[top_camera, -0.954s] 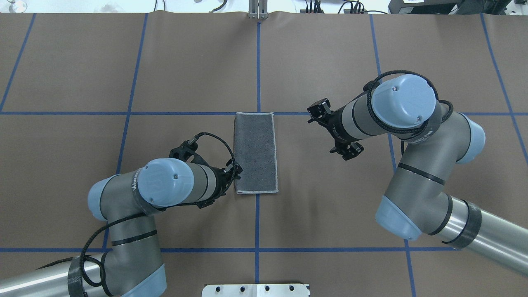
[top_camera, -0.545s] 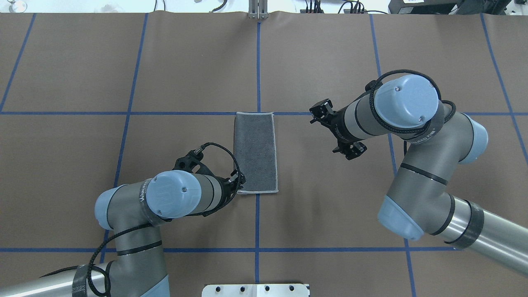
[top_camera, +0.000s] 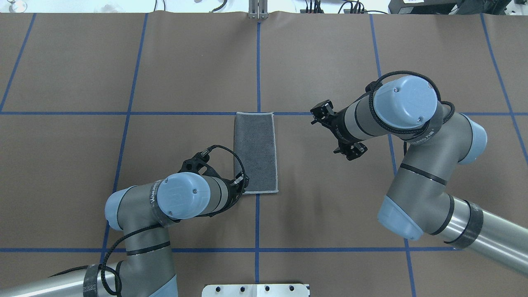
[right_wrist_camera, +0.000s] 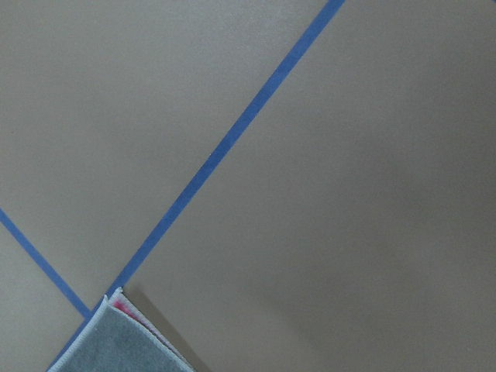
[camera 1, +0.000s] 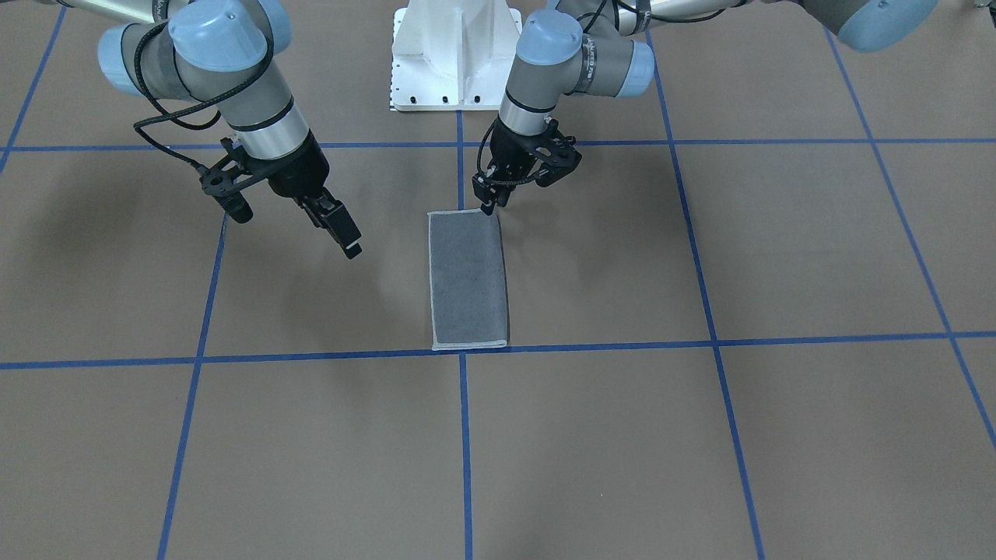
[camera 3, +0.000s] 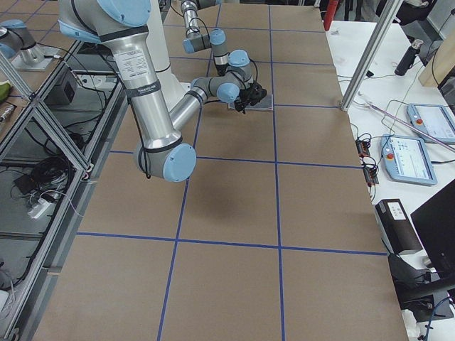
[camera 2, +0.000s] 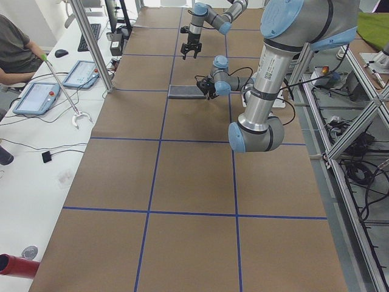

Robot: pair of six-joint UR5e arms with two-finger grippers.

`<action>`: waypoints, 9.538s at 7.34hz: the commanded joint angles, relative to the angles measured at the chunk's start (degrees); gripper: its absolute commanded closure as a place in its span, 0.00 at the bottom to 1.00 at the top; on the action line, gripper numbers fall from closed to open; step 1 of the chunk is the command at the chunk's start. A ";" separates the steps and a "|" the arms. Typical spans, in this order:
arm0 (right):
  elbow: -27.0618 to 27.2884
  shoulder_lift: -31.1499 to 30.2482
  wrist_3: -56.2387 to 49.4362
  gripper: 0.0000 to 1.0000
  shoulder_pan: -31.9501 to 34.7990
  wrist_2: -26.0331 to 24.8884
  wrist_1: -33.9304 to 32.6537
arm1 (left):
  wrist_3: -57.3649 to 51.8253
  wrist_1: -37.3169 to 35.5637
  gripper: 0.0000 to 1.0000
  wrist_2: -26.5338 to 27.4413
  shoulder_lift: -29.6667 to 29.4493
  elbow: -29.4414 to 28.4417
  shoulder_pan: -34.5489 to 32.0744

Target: Fold towel twice with both arms

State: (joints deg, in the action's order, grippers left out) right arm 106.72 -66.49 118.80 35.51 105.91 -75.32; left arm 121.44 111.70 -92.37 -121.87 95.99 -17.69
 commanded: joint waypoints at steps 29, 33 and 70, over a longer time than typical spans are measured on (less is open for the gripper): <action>-4.40 -0.75 -4.81 0.00 4.57 0.00 0.25 | -6.39 11.18 0.00 -6.39 -27.36 -34.65 -21.05; -16.86 9.44 -4.55 0.00 4.22 -2.19 5.05 | -6.83 10.65 0.00 -19.23 -16.71 -21.79 -25.80; -32.80 16.31 -10.88 1.00 -0.09 -5.98 24.78 | -15.80 10.21 0.00 -25.76 -0.29 -6.78 -30.30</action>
State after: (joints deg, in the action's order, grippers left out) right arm 73.93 -50.33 107.83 35.46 99.94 -50.54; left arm 105.61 121.95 -118.19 -122.08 89.47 -48.17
